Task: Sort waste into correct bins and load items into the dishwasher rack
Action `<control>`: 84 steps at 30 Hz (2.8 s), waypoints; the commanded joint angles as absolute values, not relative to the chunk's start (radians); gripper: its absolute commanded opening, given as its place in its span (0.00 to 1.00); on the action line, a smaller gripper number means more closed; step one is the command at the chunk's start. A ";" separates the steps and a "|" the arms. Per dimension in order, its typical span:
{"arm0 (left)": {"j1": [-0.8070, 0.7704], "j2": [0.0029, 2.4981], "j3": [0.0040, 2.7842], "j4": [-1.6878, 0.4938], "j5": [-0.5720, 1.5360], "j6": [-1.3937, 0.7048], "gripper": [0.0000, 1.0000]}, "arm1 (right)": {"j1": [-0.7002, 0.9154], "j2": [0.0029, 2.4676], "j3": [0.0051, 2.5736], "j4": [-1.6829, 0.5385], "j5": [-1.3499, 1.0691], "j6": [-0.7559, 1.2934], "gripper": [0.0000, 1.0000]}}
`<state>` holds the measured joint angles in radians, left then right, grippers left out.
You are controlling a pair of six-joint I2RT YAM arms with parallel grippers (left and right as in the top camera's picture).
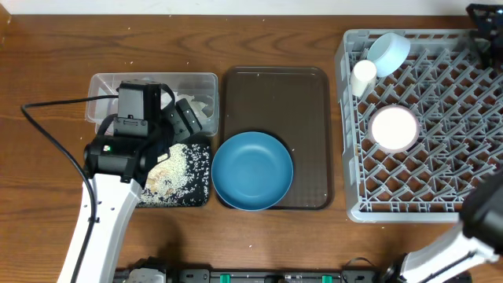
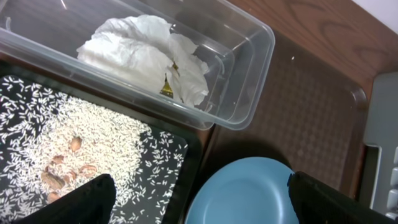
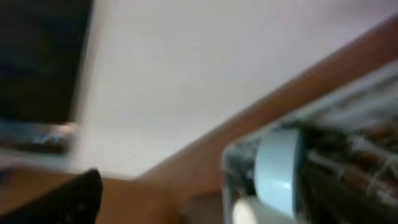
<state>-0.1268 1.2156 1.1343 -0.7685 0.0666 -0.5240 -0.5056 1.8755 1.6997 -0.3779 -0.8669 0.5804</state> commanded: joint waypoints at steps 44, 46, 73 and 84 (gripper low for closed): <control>-0.123 1.208 1.156 -0.769 0.047 -0.522 0.91 | 0.506 1.835 1.689 -1.140 -0.140 0.411 0.80; -0.123 1.208 1.156 -0.769 0.047 -0.522 0.91 | 0.539 1.835 1.686 -1.142 -0.139 0.411 0.82; -0.123 1.208 1.156 -0.769 0.047 -0.522 0.91 | 1.012 1.837 1.584 -1.114 -0.033 0.479 0.30; -0.123 1.208 1.156 -0.769 0.047 -0.522 0.91 | 1.074 1.837 1.398 -0.991 -0.030 0.505 0.22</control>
<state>-0.1268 1.2156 1.1343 -0.7689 0.0666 -0.5236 1.0523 1.8336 1.4273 -1.0153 -0.0483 0.4942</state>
